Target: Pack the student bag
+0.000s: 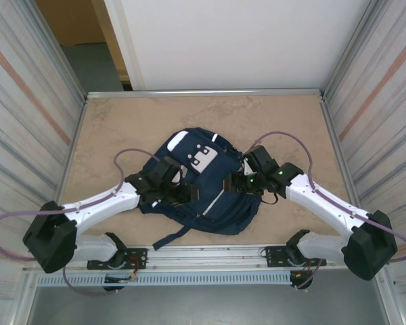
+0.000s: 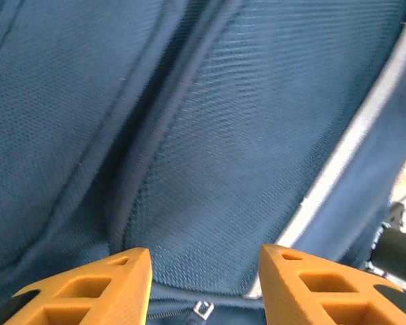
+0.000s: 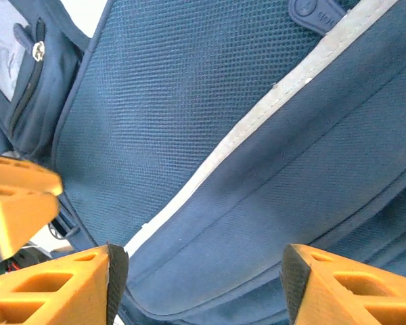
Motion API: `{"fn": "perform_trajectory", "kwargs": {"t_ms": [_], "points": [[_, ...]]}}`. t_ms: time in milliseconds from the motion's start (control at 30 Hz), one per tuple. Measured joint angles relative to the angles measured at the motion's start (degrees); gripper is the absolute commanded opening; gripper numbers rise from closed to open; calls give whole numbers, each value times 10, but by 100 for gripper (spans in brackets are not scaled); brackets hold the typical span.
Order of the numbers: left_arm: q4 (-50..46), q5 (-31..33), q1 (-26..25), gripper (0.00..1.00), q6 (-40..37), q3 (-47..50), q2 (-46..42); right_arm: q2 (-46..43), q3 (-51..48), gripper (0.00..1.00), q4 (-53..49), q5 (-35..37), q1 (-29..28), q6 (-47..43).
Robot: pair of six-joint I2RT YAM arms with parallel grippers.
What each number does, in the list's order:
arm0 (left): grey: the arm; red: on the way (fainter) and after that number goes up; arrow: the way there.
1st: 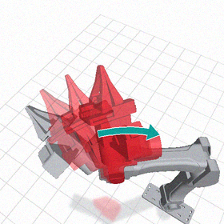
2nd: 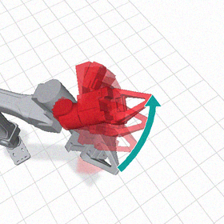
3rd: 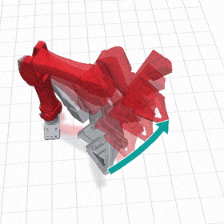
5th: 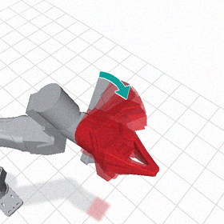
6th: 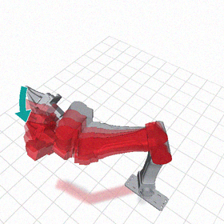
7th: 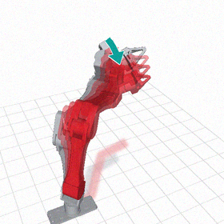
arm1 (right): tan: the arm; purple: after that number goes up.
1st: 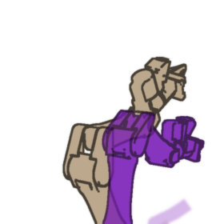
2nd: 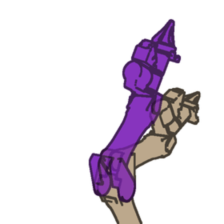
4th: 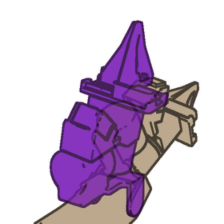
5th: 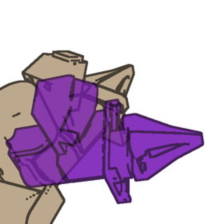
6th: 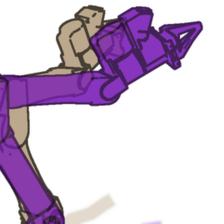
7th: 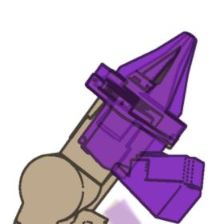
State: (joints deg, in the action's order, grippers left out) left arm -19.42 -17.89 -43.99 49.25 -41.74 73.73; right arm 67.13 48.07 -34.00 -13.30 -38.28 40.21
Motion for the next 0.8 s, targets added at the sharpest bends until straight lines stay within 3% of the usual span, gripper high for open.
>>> {"fn": "perform_trajectory", "kwargs": {"t_ms": [67,300,633,733,800], "points": [[3,7,0,53,10,0,9,-2,-6,64,6,7,-12,16],[9,43,-14,60,38,0,8,-14,-49,63,15,37,-44,64],[27,96,-37,61,82,36,-20,-5,-52,56,31,64,-74,89],[43,94,-38,52,89,36,-3,2,-52,55,41,72,-82,93],[66,95,-38,40,104,45,3,12,-52,55,47,75,-86,94]]}}
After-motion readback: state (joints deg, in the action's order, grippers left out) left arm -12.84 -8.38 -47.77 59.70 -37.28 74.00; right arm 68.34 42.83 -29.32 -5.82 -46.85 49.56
